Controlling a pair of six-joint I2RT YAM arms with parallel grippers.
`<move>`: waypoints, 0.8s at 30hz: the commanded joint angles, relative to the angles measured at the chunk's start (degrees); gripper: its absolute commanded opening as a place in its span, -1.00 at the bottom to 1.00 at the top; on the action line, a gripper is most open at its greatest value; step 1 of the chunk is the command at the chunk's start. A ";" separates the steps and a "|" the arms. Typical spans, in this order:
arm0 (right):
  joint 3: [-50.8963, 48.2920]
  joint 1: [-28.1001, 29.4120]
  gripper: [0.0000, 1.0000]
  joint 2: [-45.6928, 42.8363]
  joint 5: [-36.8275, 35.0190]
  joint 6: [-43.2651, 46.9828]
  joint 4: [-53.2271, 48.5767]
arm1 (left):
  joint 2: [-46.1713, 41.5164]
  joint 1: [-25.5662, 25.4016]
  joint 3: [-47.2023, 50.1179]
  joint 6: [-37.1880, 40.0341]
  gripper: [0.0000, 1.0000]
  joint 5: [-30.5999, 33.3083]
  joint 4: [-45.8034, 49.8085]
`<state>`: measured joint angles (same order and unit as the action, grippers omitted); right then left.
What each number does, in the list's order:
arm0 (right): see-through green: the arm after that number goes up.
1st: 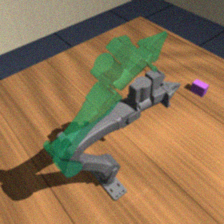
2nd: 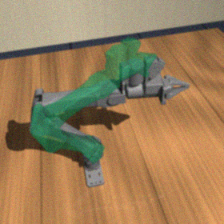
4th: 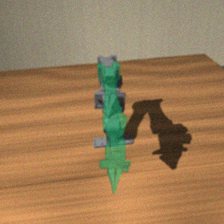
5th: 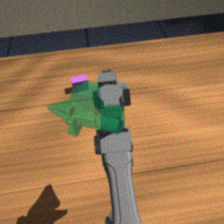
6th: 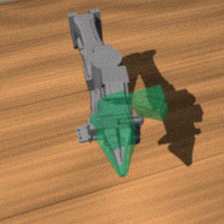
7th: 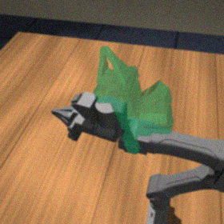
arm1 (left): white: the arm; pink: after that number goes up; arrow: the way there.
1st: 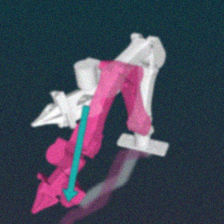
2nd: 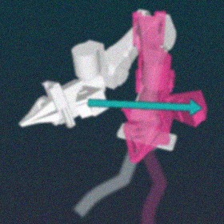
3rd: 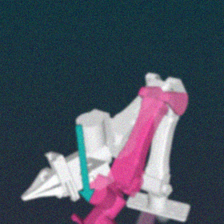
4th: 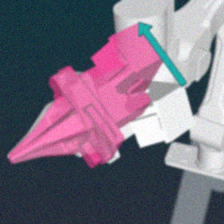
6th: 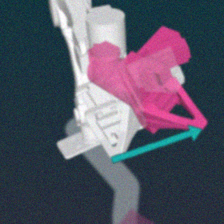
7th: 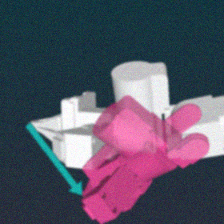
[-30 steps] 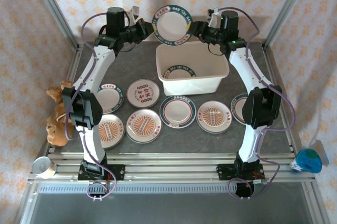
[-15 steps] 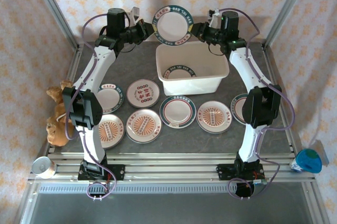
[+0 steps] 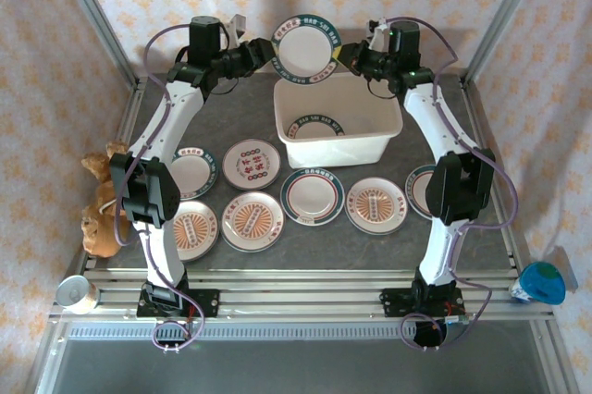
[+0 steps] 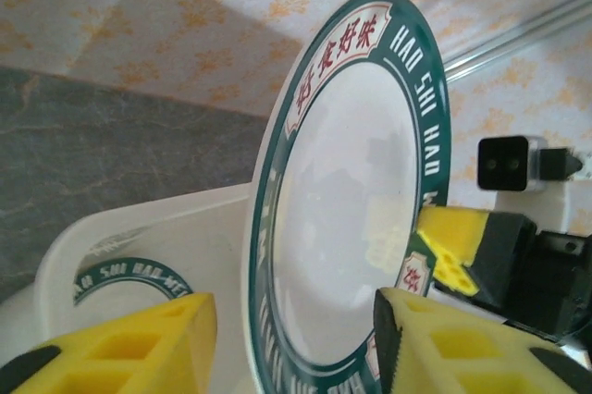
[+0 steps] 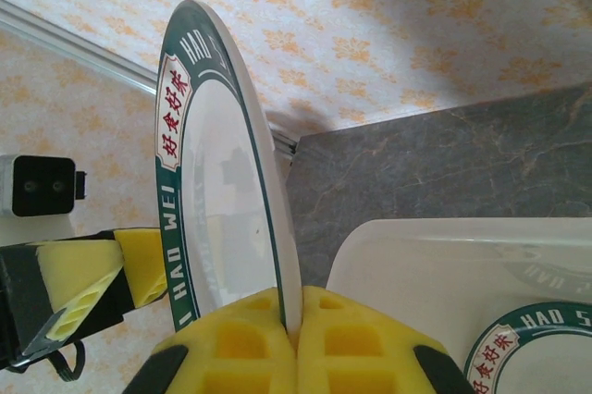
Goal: Place the plates into the plastic bin on the countertop
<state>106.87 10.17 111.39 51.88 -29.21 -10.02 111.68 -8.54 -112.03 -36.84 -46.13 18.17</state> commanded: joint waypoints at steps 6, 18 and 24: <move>-0.53 -2.60 -1.00 -1.95 -0.90 6.15 -10.14 | -4.22 1.01 -0.19 6.73 0.27 6.92 5.00; -0.77 -3.03 -1.00 -2.04 -3.72 21.51 -29.78 | -5.68 3.50 6.35 6.82 0.30 6.58 1.12; -0.32 -3.06 -1.00 -0.28 -4.94 24.46 -34.27 | -5.42 3.67 6.86 7.96 0.30 6.92 2.59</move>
<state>106.06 7.07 111.39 47.13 -7.73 -41.63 107.26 -4.89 -105.25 -30.96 -39.94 21.28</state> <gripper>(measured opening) 0.048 0.651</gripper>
